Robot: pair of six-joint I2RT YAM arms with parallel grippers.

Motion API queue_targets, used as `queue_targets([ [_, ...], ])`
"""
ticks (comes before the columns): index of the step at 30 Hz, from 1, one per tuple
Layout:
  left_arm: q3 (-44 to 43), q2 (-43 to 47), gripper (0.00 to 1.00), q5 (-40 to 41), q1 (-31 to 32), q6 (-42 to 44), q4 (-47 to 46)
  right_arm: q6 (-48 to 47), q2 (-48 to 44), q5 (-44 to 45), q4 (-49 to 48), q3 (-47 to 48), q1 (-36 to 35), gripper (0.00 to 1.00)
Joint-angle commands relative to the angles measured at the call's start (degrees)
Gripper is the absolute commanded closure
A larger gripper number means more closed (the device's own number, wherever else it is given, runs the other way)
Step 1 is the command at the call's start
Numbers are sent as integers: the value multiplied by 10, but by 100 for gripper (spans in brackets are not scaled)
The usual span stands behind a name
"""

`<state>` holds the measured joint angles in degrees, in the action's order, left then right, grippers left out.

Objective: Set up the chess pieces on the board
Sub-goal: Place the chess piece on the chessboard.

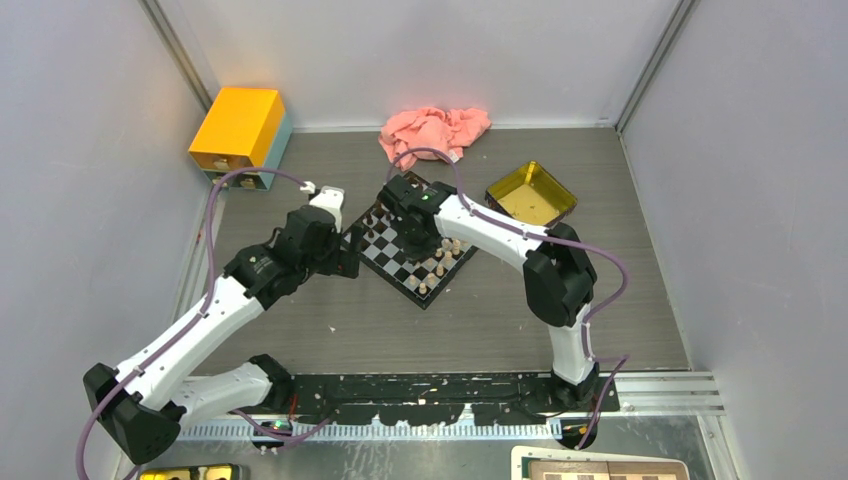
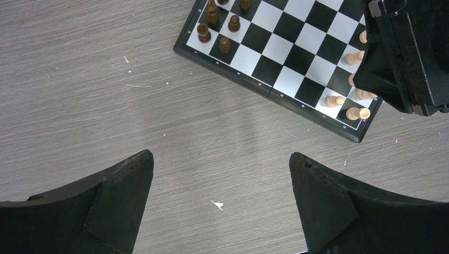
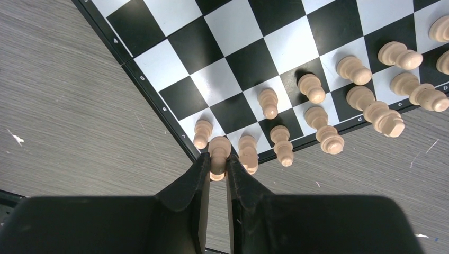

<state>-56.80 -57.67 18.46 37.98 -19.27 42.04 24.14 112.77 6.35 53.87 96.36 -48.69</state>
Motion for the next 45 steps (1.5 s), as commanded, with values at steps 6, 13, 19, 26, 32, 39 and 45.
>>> queue_targets([
  [6, -3, -3, 0, 7, -1, 4, -19, 4, 3, -6, -16, -16, -2, 99],
  [13, -2, -3, 0, 8, -1, 4, -18, 5, 5, -9, -32, -29, -2, 99],
  [19, -2, -3, 0, 8, -1, 5, -17, 5, 8, -6, -55, -47, 2, 99],
  [26, -1, -4, 0, 8, -1, 9, -15, 6, 16, -6, -68, -57, 5, 99],
  [32, 0, -5, 0, 8, -1, 11, -16, 5, 21, -3, -74, -58, 8, 99],
  [39, 3, -6, 0, 7, -1, 15, -17, 6, 25, -5, -75, -57, 12, 99],
  [45, 5, -7, 0, 6, -1, 17, -20, 6, 28, -4, -77, -57, 14, 99],
])
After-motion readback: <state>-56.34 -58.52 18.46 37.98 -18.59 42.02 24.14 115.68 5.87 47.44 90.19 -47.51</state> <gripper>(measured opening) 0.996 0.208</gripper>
